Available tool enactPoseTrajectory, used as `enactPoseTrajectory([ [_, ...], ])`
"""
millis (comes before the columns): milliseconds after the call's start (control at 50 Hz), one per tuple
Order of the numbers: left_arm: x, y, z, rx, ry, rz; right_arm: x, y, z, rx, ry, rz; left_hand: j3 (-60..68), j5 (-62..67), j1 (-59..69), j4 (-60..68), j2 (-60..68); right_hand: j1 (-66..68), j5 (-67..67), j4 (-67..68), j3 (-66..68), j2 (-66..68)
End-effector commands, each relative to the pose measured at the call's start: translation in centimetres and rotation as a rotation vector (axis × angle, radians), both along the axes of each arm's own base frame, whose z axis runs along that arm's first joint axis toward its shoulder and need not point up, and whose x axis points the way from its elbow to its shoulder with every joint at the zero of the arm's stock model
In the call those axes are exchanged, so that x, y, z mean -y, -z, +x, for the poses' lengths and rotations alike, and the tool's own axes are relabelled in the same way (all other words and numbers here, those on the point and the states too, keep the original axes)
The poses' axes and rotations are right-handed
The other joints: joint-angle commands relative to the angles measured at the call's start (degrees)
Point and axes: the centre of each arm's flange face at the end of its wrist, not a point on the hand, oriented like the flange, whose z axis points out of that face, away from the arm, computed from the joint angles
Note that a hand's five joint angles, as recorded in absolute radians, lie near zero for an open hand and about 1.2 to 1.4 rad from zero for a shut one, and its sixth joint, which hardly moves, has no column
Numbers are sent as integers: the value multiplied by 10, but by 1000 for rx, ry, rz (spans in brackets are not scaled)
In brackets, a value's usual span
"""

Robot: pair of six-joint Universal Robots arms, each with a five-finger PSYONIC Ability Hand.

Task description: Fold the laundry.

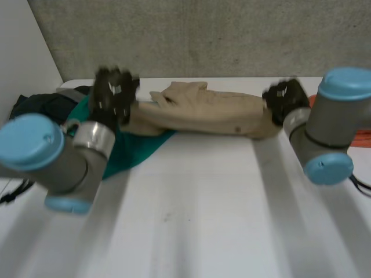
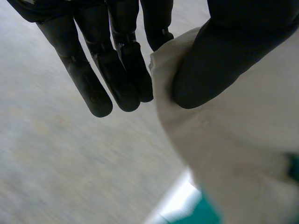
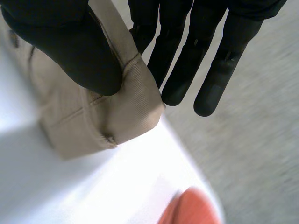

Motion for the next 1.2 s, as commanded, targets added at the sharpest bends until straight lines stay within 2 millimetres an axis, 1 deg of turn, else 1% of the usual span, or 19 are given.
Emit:
enactPoseTrajectory([
  [20,-74,14,30,180,19,190,-51,17,-25,-197,-25,179,115,126,127,110,112,165,116,112,113,120],
  [60,-94,6,40,245,19,238,-72,2,-31,-246,-42,199,115,126,127,110,112,165,116,112,113,120],
  [120,-115,-1,50,314,24,297,-104,-10,-43,-338,-67,272,115,126,127,110,112,165,116,112,113,120],
  [180,-148,-8,66,432,44,419,-131,-16,-54,-418,-94,357,115,126,127,110,112,165,116,112,113,120],
  [200,-157,-9,69,461,56,452,-153,-20,-62,-462,-124,422,115,126,127,110,112,165,116,112,113,120],
  [220,-174,-12,76,512,82,522,-162,-23,-65,-479,-137,443,115,126,127,110,112,165,116,112,113,120],
  [280,-203,-15,80,578,171,627,-185,-31,-76,-485,-164,493,115,126,127,110,112,165,116,112,113,120],
  [320,-222,-18,79,604,266,694,-187,-32,-77,-470,-186,485,115,126,127,110,112,165,116,112,113,120],
  [420,-206,-13,64,584,313,667,-180,-22,-83,-433,-190,520,115,126,127,110,112,165,116,112,113,120],
  [500,-166,-2,45,559,272,591,-158,-8,-84,-420,-157,522,115,126,127,110,112,165,116,112,113,120],
  [540,-138,2,34,539,215,521,-148,-6,-81,-409,-142,491,115,126,127,110,112,165,116,112,113,120],
  [640,-74,0,0,455,84,306,-103,-9,-75,-270,-28,342,115,126,127,110,112,165,116,112,113,120],
  [720,-36,4,-25,394,50,199,-80,-2,-73,-225,23,291,115,126,127,110,112,165,116,112,113,120],
  [760,-30,8,-29,395,45,202,-78,4,-73,-231,31,304,115,126,127,110,112,165,116,112,113,120],
  [800,-36,25,-32,439,68,271,-80,9,-75,-239,36,327,115,126,127,110,112,165,116,112,113,120],
  [900,-68,39,-26,545,118,443,-93,22,-76,-248,21,371,115,126,127,110,112,165,116,112,113,120],
  [1040,-134,17,15,639,138,617,-122,15,-82,-274,7,373,115,126,127,110,112,165,116,112,113,120],
  [1120,-161,5,34,639,147,594,-145,13,-88,-353,-24,376,115,126,127,110,112,165,116,112,113,120],
  [1200,-171,-5,42,618,152,555,-167,16,-94,-436,-75,419,115,126,127,110,112,165,116,112,113,120],
])
